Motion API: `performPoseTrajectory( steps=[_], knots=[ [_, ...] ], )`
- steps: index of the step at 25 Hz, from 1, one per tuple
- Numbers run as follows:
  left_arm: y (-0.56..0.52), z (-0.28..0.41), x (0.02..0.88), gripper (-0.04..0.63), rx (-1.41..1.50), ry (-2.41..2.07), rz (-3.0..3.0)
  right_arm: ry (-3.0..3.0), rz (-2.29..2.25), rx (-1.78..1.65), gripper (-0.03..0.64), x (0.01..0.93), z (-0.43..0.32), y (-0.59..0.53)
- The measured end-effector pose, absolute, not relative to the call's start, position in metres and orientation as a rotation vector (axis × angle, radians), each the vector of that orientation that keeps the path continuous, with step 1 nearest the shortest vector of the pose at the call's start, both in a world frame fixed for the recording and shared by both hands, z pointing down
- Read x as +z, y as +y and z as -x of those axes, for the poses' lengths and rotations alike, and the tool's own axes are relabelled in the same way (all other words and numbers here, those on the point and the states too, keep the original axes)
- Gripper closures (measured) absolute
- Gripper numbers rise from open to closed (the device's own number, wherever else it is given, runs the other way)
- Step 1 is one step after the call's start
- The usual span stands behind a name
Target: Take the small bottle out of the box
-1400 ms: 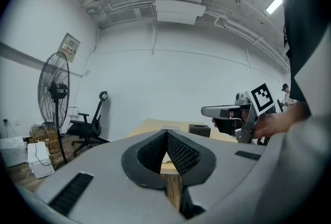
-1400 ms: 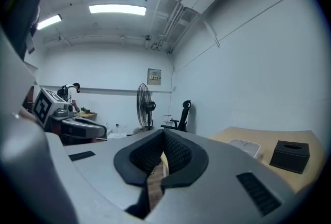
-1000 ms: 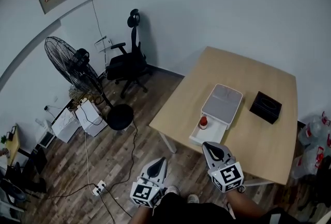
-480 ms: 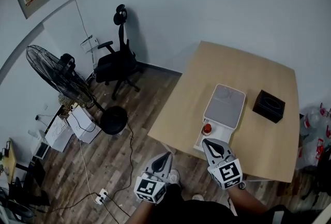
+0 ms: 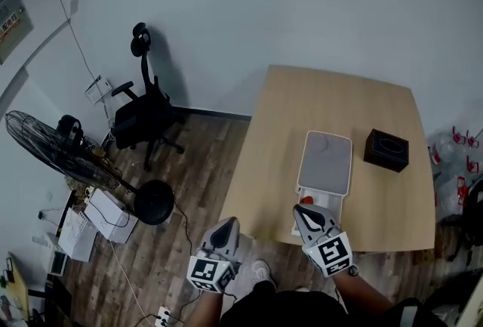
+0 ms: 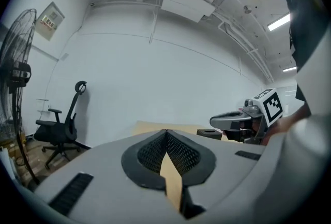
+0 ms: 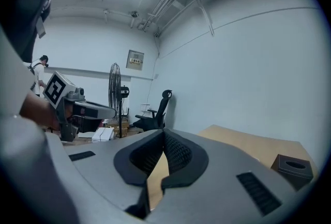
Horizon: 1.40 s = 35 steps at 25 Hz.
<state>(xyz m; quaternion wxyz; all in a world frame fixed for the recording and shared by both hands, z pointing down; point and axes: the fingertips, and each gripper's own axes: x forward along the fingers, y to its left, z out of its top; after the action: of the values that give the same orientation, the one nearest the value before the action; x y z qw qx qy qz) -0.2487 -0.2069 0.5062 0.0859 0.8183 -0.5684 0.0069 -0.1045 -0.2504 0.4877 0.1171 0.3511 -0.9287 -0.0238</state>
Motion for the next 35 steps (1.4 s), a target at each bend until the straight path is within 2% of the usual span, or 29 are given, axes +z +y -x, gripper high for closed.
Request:
performPoseTrajectory(
  steps=[10,16,25,35],
  knots=[
    [-0.241,0.238,0.514,0.583,0.031,-1.48,-2.556,-2.635,-1.195,-0.046,0.593,0.486,0.098,-0.259],
    [-0.257,0.217,0.512,0.583,0.051,-1.429,-2.593,-2.561,-1.155,0.047,0.398,0.512,0.077,-0.264],
    [-0.272,0.207,0.519,0.583,0.071,-1.46,-2.544,-2.463,-1.114,0.197,0.202,0.574,0.05,-0.288],
    [-0.272,0.208,0.537,0.583,0.12,-1.491,-2.488,-2.361,-1.09,0.288,0.225,0.647,0.037,-0.316]
  ],
)
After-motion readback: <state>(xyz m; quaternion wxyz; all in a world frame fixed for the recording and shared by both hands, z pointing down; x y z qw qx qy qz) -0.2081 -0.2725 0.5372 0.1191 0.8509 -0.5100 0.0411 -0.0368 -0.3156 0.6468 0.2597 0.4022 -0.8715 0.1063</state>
